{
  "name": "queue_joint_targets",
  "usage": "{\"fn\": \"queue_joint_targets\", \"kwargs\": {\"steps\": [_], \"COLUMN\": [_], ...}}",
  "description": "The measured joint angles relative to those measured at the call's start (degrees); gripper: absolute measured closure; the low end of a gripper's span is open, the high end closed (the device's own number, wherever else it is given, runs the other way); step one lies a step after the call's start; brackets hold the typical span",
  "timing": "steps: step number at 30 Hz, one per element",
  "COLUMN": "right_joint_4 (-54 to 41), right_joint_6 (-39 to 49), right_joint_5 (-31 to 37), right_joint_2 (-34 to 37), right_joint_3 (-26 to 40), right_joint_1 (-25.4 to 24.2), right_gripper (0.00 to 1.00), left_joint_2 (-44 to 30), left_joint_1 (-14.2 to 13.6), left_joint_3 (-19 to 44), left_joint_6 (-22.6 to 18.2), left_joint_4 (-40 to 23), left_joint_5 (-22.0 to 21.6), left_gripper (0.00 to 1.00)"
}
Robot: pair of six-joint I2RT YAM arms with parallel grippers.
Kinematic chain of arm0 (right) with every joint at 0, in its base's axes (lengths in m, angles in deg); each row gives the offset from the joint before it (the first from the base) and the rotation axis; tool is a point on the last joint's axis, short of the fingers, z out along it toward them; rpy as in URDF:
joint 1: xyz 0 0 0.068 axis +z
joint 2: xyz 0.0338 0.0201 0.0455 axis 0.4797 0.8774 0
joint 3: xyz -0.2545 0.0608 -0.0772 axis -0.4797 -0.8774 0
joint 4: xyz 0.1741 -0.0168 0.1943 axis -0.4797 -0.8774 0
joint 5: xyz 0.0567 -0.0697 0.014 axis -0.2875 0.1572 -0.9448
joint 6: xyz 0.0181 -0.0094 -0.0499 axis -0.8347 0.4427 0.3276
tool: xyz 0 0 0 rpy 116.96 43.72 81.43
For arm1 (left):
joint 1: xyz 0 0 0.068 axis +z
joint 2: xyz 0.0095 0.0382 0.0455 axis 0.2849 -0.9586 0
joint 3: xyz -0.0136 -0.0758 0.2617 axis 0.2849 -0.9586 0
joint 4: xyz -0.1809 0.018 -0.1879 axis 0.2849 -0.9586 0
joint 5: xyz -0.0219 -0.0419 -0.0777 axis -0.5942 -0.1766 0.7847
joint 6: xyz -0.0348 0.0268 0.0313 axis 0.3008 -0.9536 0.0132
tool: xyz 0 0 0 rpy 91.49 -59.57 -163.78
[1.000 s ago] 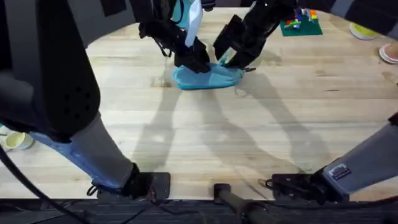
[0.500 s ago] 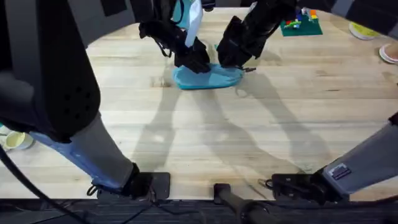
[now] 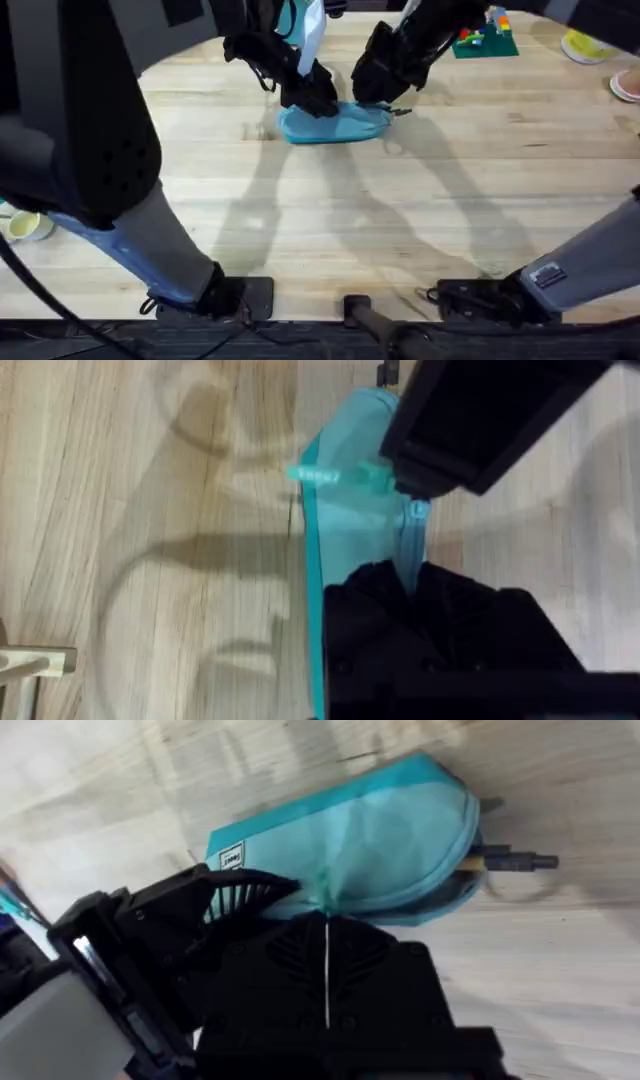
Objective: Unzip the bag, pick up the pens from the table one at a time and place them inside, then zip the bag closed.
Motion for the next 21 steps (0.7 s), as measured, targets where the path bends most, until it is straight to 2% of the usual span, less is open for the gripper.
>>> {"fn": "queue_joint_targets", "kwargs": {"steps": [21], "right_joint_4": [-0.7], "right_joint_6": [6.9], "right_joint_5": [0.1], "right_joint_2": [-2.0], "right_joint_3": [0.0], "right_joint_1": [-3.7], "right_gripper": [0.971], "left_joint_2": [0.0], "left_joint_1": [0.0], "left_joint_3": [0.0], "left_joint_6": [0.0], "left_joint_4": [0.0], "left_joint_5": [0.0], "left_gripper": [0.958]}}
